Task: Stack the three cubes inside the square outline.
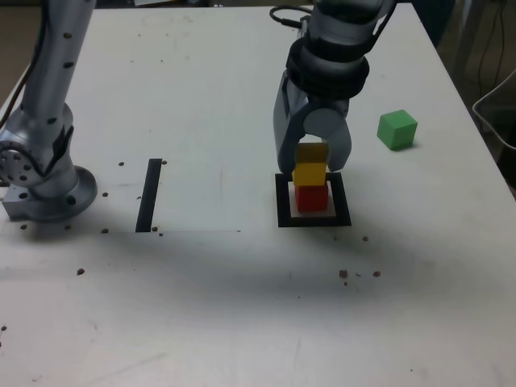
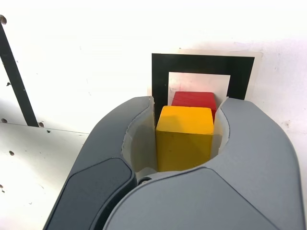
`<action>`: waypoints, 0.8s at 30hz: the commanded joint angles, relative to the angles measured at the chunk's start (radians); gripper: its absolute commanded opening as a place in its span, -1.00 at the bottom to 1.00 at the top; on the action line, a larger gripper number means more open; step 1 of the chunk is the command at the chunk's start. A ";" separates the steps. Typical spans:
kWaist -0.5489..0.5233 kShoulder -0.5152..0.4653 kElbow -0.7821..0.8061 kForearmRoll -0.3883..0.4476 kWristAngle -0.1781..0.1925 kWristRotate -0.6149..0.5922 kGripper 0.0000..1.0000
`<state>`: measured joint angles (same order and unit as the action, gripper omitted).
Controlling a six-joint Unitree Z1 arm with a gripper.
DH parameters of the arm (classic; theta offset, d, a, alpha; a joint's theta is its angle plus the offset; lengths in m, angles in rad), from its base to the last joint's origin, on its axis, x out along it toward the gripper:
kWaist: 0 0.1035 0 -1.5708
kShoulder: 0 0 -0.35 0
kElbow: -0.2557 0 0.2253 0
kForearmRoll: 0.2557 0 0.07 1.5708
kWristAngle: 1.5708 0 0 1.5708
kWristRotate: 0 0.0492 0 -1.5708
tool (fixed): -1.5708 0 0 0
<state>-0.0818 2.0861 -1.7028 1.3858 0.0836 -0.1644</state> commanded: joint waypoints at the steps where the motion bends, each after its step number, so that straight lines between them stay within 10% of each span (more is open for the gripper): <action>1: -0.001 -0.001 -0.004 -0.002 -0.004 -0.001 -0.52; 7: -0.001 -0.001 -0.001 -0.003 -0.005 -0.001 -0.30; 17: -0.001 0.001 0.009 -0.036 -0.002 0.012 0.87; 24: -0.001 -0.006 0.011 -0.030 0.015 0.012 0.99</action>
<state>-0.0818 2.0858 -1.6944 1.3527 0.0969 -0.1533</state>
